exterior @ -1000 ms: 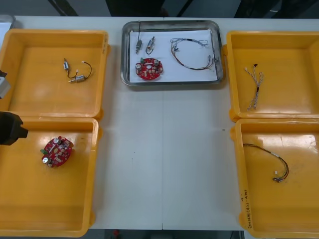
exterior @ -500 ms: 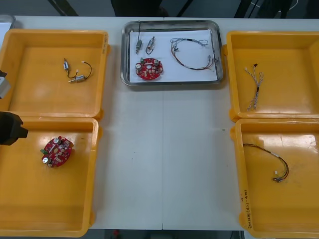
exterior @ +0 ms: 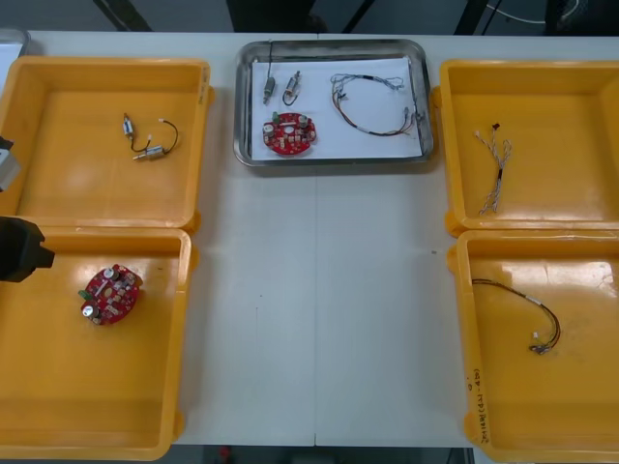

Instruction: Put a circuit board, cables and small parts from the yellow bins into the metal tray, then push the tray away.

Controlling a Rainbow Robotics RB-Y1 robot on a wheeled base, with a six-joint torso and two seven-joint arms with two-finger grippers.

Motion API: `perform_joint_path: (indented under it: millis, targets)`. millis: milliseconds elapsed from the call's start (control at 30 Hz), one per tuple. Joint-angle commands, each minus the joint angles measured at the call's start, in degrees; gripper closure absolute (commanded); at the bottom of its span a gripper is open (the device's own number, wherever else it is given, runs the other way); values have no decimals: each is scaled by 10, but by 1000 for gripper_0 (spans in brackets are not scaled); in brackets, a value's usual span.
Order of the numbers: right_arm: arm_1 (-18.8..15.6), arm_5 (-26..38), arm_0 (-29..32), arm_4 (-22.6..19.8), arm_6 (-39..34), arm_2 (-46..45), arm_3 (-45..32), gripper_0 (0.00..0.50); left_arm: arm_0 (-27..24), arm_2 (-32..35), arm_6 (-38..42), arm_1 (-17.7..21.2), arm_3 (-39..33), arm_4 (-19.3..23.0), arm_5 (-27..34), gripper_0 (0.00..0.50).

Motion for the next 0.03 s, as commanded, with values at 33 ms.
perform_joint_path:
  millis: [33]
  targets:
    - [-18,2,10,4,-16,-4,-17,0,9,14,9,25,-16,4,4,0]
